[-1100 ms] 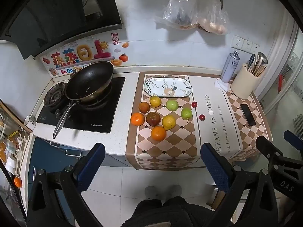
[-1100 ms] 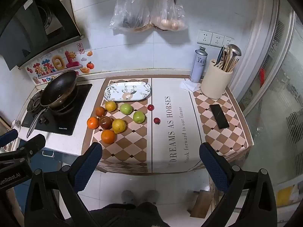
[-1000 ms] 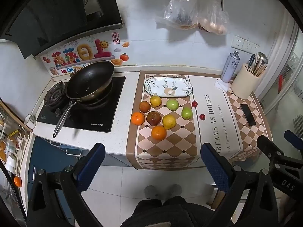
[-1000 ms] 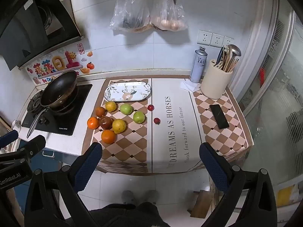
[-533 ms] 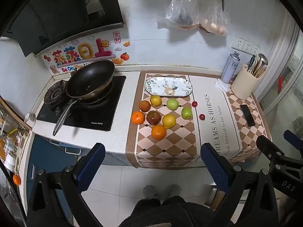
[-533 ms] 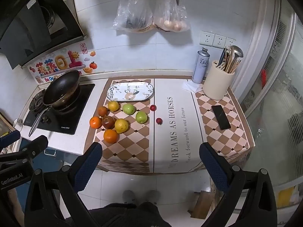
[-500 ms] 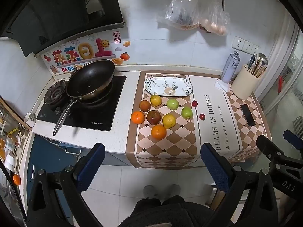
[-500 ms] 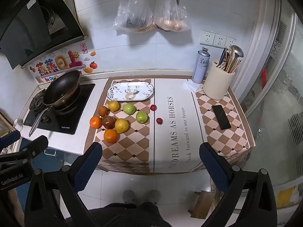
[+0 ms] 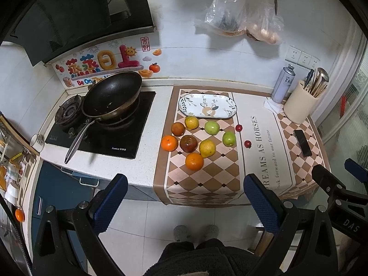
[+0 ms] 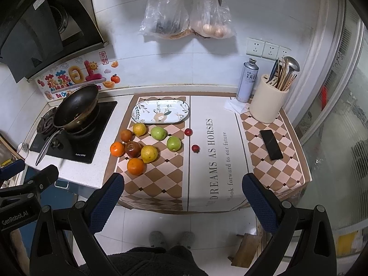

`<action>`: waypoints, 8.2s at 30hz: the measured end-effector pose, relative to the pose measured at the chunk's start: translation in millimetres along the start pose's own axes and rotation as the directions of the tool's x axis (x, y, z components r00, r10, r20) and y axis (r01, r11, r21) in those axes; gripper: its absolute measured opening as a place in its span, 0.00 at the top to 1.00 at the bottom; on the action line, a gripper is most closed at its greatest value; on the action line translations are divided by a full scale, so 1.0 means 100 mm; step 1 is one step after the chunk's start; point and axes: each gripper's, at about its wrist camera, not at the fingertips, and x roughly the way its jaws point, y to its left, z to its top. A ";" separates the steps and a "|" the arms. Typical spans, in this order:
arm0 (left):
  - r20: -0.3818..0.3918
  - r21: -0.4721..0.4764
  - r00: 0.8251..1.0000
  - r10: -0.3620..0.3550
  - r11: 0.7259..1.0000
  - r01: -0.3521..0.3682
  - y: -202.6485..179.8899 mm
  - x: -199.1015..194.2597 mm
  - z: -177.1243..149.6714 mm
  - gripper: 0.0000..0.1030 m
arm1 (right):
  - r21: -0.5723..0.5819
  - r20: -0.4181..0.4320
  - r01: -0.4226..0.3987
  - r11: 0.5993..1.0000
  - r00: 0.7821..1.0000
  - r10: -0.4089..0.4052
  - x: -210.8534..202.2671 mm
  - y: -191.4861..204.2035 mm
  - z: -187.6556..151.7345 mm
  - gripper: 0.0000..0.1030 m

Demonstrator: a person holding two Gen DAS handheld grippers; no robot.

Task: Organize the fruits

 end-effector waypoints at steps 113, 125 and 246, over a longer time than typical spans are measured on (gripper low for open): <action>-0.599 -0.300 0.783 -0.170 0.954 -0.023 0.92 4.51 0.59 0.38 | 0.097 -0.604 -0.286 0.953 0.744 0.285 4.69 0.98 0.14 0.35; -0.552 -0.210 0.827 -0.106 0.978 -0.014 0.76 4.27 0.64 0.42 | 0.127 -0.580 -0.285 0.950 0.756 0.304 4.66 0.86 0.27 0.37; -0.594 0.026 0.804 -0.029 0.998 0.056 -0.34 4.50 0.77 0.04 | 0.209 -0.592 -0.093 0.973 0.780 0.202 4.96 0.19 0.54 0.09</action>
